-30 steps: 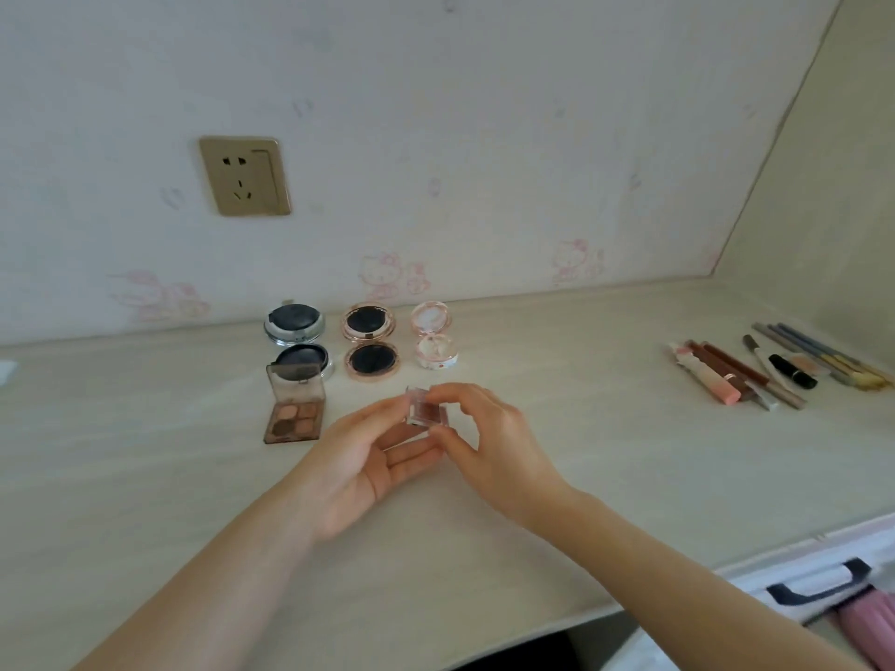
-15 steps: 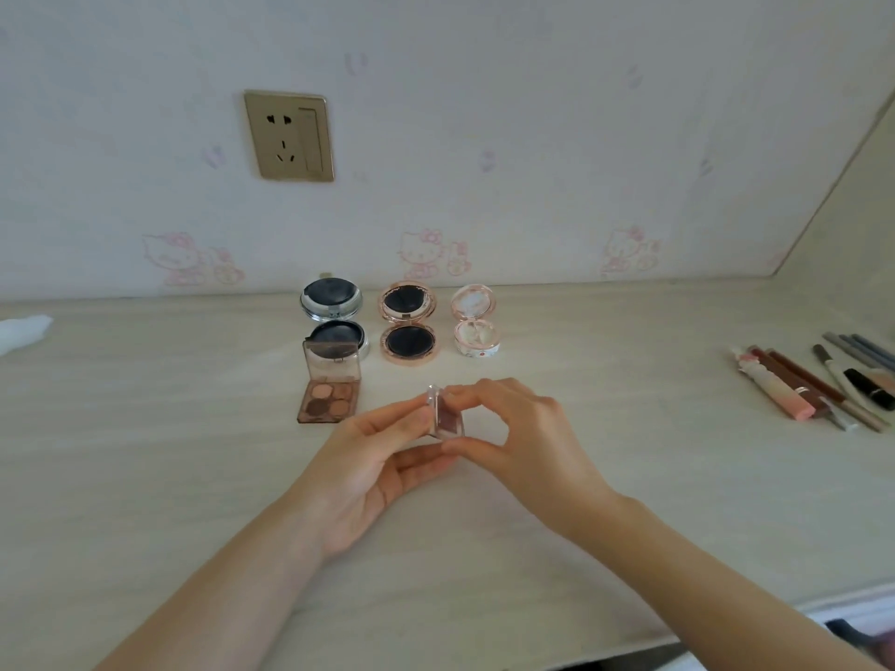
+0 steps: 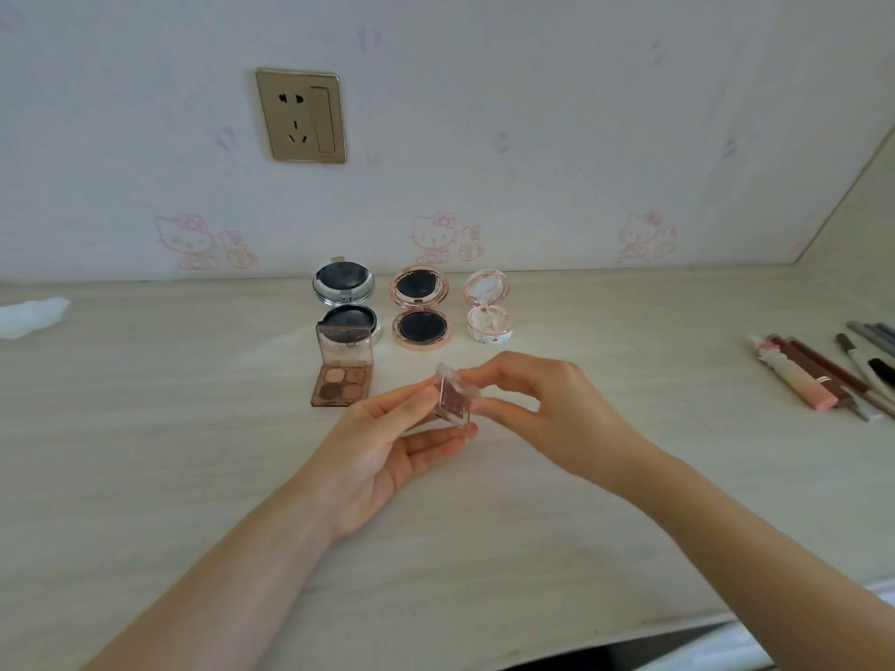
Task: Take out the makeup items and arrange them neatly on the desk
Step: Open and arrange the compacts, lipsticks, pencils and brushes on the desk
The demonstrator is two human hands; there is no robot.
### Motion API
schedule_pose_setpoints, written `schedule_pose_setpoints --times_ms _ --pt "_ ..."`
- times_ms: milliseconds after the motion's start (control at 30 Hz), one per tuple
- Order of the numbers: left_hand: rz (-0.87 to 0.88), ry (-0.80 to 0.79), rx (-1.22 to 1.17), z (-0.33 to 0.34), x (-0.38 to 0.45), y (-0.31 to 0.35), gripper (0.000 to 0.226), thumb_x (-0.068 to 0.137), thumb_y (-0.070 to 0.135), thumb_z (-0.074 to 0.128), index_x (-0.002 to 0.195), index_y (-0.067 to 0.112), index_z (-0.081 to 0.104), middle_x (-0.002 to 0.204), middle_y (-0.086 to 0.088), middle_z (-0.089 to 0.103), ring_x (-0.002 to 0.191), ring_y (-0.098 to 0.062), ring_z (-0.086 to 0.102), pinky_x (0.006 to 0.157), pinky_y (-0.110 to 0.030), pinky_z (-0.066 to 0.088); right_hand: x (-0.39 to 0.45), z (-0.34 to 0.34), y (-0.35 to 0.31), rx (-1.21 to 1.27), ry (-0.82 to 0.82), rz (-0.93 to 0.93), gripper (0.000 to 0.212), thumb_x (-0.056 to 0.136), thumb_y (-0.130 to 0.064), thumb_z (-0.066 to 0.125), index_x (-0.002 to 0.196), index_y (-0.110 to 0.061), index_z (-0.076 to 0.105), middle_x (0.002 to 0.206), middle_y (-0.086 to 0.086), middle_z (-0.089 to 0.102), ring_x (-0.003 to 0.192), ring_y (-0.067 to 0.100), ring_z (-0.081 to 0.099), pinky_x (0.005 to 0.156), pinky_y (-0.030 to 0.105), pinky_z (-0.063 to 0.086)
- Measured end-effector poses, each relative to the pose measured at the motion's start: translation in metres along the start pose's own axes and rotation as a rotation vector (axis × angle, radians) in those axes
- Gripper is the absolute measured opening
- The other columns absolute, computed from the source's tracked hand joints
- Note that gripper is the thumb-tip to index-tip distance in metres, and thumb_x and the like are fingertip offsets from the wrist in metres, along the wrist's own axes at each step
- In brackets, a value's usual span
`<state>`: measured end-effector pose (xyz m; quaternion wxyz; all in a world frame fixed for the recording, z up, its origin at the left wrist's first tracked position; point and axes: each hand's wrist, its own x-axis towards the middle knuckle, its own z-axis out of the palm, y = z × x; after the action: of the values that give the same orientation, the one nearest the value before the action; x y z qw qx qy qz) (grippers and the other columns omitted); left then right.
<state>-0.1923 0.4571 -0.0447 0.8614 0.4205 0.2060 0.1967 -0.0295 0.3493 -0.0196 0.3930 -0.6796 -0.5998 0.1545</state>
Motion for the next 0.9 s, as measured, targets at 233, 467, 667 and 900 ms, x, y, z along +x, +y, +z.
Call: schedule_pose_setpoints --times_ms 233,467,667,900 --pt "-0.001 -0.051 -0.016 0.002 -0.001 -0.001 0.037 0.083 0.020 0.063 0.114 0.002 0.067 0.118 -0.023 0.064 0.105 -0.042 0.064 0.079 -0.035 0.057 0.012 -0.008 0.000 0.201 0.078 0.068 0.017 0.095 -0.019 0.057 0.100 -0.018 0.073 0.090 -0.007 0.075 0.091 0.004 0.068 0.086 0.024 0.053" --pt "0.035 -0.076 -0.006 -0.003 0.001 0.001 0.033 0.087 0.018 0.057 0.109 -0.005 0.067 0.115 -0.026 0.065 0.105 -0.041 0.064 0.077 -0.033 0.057 0.025 -0.001 -0.004 0.397 0.092 0.139 0.019 0.096 -0.006 0.052 0.097 -0.016 0.069 0.087 0.002 0.076 0.090 0.013 0.071 0.086 0.033 0.057" --pt "0.191 0.018 0.360 -0.011 0.005 0.009 0.025 0.089 0.014 0.060 0.110 0.004 0.068 0.101 -0.014 0.073 0.092 -0.032 0.071 0.073 -0.028 0.058 0.034 0.002 -0.003 0.342 0.067 0.147 0.020 0.095 -0.005 0.053 0.094 -0.017 0.068 0.085 0.002 0.076 0.087 0.013 0.071 0.085 0.036 0.057" --pt "0.497 0.231 1.026 -0.025 0.007 0.013 0.019 0.077 0.022 0.077 0.095 0.026 0.071 0.078 0.011 0.073 0.074 -0.004 0.067 0.070 -0.018 0.052 0.046 0.009 0.006 0.177 0.002 0.177 0.020 0.095 -0.006 0.051 0.098 -0.015 0.068 0.084 0.001 0.075 0.081 0.011 0.070 0.080 0.031 0.057"
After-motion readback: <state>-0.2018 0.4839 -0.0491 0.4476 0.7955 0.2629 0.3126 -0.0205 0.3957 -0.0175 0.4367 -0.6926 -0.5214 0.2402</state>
